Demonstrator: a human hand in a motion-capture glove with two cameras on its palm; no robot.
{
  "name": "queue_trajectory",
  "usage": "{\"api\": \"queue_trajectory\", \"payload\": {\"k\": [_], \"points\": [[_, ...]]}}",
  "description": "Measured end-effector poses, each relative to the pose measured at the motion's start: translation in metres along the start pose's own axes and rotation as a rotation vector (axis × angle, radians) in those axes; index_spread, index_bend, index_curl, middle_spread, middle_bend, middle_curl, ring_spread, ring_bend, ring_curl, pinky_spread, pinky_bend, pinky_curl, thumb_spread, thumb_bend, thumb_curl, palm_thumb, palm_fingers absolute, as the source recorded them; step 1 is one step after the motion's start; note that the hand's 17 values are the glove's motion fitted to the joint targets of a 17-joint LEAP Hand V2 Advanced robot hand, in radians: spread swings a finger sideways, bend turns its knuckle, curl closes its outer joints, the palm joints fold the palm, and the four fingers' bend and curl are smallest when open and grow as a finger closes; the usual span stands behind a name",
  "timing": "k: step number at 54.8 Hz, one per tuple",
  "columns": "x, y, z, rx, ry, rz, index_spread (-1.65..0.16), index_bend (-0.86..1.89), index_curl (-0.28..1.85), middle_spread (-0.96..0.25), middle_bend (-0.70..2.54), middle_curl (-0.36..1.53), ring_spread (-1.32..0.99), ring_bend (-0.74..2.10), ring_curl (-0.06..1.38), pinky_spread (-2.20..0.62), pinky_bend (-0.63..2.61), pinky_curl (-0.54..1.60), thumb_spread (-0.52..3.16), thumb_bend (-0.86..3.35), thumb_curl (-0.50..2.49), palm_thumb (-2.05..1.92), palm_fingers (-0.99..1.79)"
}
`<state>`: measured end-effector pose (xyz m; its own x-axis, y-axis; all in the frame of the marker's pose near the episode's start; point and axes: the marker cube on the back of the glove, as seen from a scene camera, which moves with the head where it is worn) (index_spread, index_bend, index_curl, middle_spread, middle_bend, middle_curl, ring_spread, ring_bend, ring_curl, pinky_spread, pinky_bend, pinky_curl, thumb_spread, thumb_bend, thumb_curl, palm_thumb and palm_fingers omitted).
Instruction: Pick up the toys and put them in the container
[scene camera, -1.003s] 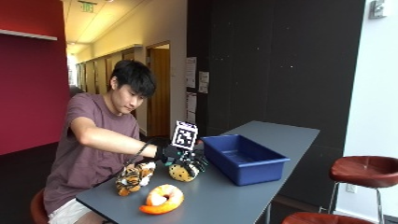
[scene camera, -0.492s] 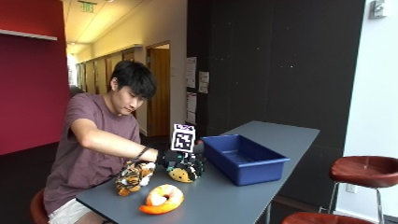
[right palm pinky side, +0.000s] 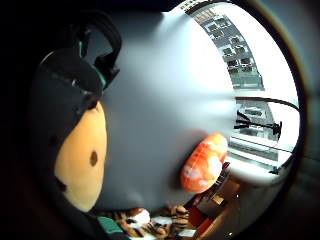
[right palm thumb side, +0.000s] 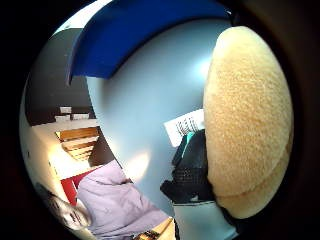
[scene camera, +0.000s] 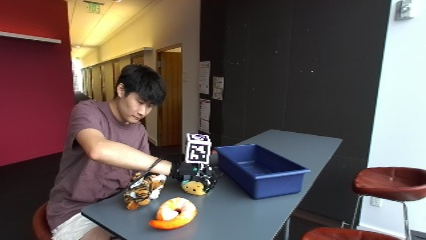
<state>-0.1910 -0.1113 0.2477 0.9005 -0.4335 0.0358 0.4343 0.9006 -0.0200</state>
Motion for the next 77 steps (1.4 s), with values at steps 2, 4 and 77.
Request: {"api": "queue_trajectory", "payload": {"k": [2, 4, 77], "points": [[0.000, -0.001, -0.001, 0.008, -0.012, -0.010, -0.20, 0.19, 0.29, -0.14, 0.47, 0.43, -0.23, 0.91, 0.51, -0.11, 1.02, 0.32, 1.40, 0.02, 0.37, 0.18, 0.38], [-0.002, -0.003, -0.001, 0.021, -0.023, -0.015, -0.20, 0.19, 0.30, -0.15, 0.50, 0.44, -0.25, 0.92, 0.51, -0.13, 1.01, 0.32, 1.42, 0.02, 0.37, 0.19, 0.41], [-0.151, -0.192, -0.197, -0.073, 0.009, -0.044, -0.30, 0.19, 0.85, -0.16, 0.54, 0.70, -0.22, 1.03, 0.67, -0.19, 1.33, 0.64, 0.88, -0.14, 0.81, 0.21, -0.77]]}}
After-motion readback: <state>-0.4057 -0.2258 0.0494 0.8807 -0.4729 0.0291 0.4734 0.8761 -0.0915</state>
